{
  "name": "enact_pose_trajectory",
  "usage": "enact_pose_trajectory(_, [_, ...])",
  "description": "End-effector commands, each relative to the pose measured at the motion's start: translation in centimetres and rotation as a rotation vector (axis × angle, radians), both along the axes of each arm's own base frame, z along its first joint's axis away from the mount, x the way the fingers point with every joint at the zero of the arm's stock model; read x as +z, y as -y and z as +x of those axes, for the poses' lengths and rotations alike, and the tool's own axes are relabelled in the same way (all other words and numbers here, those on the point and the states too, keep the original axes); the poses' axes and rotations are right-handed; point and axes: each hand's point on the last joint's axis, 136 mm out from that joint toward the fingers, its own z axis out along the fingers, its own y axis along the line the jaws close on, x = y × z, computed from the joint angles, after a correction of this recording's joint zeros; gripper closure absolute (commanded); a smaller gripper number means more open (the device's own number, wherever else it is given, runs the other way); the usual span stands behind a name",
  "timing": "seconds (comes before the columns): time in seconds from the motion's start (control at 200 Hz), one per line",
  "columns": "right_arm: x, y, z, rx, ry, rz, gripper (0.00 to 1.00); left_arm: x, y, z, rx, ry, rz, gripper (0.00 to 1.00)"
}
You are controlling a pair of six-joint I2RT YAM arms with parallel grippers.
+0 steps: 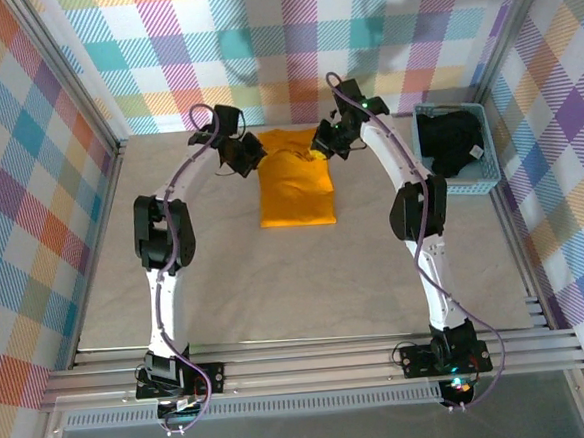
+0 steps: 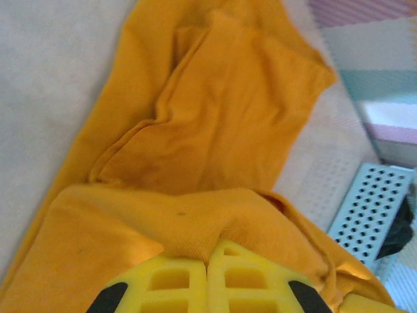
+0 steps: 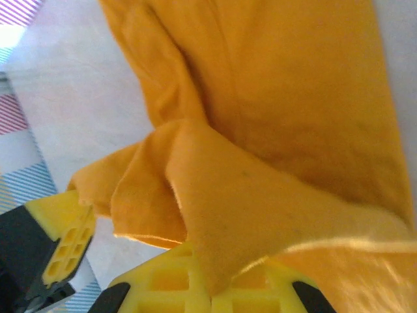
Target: Fold and stack the t-shirts
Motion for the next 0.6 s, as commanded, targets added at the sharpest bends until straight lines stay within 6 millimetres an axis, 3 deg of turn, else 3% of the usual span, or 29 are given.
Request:
enact_pose_trajectory(0.0, [3.6, -0.6, -5.0, 0.077, 0.002, -0.022, 1.0, 5.4, -0.6, -4.0, -0.036, 0.04, -0.011, 1.0])
enact_pose_trajectory(0.22, [5.3, 1.3, -13.1, 0.051, -0.011, 0.045, 1.0, 8.1, -1.9, -14.9, -0.056, -0.015, -0.022, 1.0])
enact_pose_trajectory(0.465, [5.6, 1.7, -25.8, 0.145, -0.106, 0.101, 1.0, 6.7, -0.1, -29.7, -0.213, -0.195, -0.048, 1.0])
enact_pose_trajectory(0.595, [4.9, 2.0, -31.7, 0.167, -0.19, 0.133, 1.0, 5.7, 0.0, -35.0, -0.266, -0.249, -0.058, 1.0])
